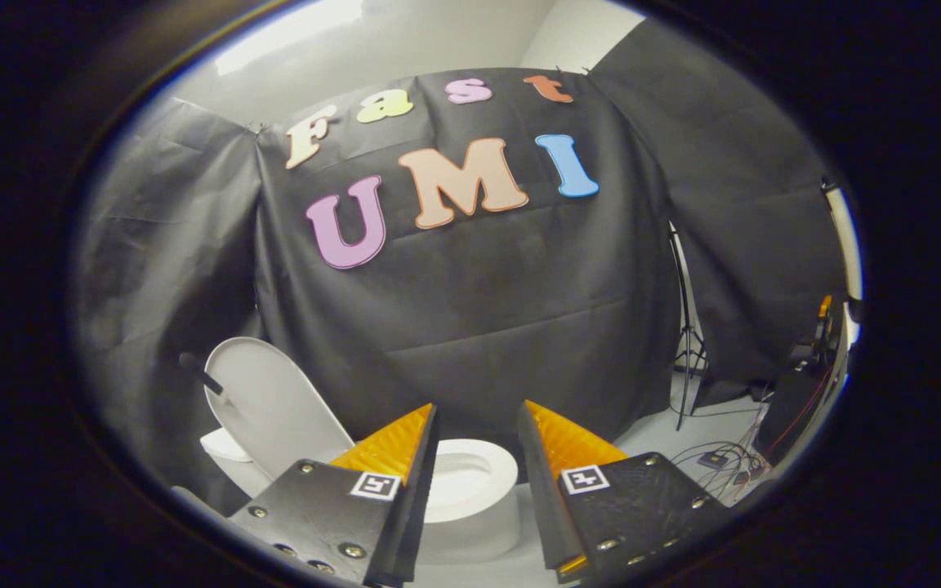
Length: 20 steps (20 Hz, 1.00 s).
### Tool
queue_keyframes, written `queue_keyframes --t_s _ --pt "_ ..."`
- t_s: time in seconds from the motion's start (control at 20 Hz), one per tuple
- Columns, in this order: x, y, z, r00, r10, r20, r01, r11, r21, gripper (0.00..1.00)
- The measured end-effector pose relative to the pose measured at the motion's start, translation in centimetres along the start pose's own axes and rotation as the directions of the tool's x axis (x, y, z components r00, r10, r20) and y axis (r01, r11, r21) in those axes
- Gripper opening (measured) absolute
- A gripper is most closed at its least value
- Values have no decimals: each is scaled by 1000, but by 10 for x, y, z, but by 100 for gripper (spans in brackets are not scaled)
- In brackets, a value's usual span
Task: Open the toilet lid.
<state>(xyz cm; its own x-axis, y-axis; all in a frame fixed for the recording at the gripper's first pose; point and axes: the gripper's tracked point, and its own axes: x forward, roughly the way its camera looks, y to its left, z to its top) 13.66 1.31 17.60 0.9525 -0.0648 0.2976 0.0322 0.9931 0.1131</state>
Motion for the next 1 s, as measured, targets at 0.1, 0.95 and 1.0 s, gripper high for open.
queue_keyframes --t_s 0.1,0.95,1.0 --pt "-3 -1 -2 1000 -1 6 1 1000 11 57" --pt "-5 4 -4 1000 22 7 -23 998 57 57" --pt "-5 3 -5 1000 22 8 -22 998 60 57"
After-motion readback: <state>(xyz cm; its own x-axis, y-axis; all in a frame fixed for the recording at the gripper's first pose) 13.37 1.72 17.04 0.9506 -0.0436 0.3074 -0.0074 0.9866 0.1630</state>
